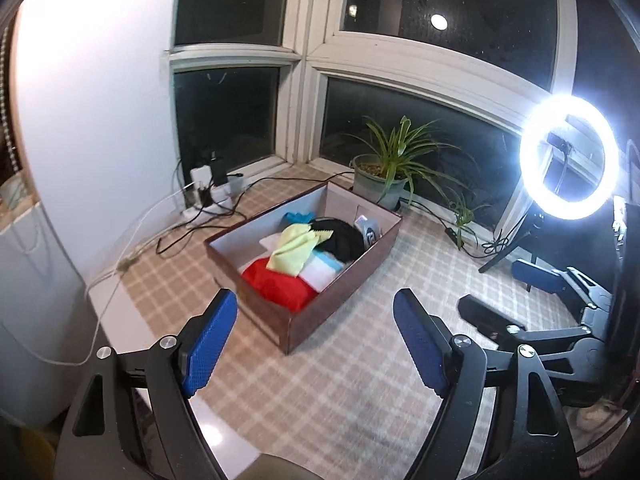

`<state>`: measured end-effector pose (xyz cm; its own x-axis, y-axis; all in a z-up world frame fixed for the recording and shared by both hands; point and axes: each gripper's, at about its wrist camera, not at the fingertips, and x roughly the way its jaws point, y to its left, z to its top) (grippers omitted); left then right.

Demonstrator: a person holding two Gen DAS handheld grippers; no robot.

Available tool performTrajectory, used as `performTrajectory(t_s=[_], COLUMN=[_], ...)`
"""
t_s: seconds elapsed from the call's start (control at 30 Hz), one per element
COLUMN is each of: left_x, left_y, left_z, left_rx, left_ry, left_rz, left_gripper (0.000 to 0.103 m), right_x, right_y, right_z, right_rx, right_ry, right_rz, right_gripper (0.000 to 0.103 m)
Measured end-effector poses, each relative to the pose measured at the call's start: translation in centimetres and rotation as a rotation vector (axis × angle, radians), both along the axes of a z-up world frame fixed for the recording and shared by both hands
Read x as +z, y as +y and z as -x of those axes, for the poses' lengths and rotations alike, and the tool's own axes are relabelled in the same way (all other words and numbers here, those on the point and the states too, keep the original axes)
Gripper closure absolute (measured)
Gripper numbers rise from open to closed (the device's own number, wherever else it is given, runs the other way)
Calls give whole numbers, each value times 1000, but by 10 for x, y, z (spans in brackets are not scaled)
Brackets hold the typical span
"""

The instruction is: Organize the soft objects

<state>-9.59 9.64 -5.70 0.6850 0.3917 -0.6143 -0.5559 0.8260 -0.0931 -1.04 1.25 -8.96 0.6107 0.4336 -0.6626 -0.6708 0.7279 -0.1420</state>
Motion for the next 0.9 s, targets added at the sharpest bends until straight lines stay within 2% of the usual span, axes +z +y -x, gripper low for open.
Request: performTrajectory(t_s=[0.33,0.9], left_x=[3,11], left_y=[-18,-23], left_z=[27,34], left_rx=[19,16], left_ry=[-2,-19], left_rz=[-25,-30], left_gripper=[22,22], right_x=[0,3], right_y=[-15,-16], right_z=[26,33], right_rx=[-21,-23], right_ry=[-13,-26], right_rz=[0,3], right_gripper=[8,8])
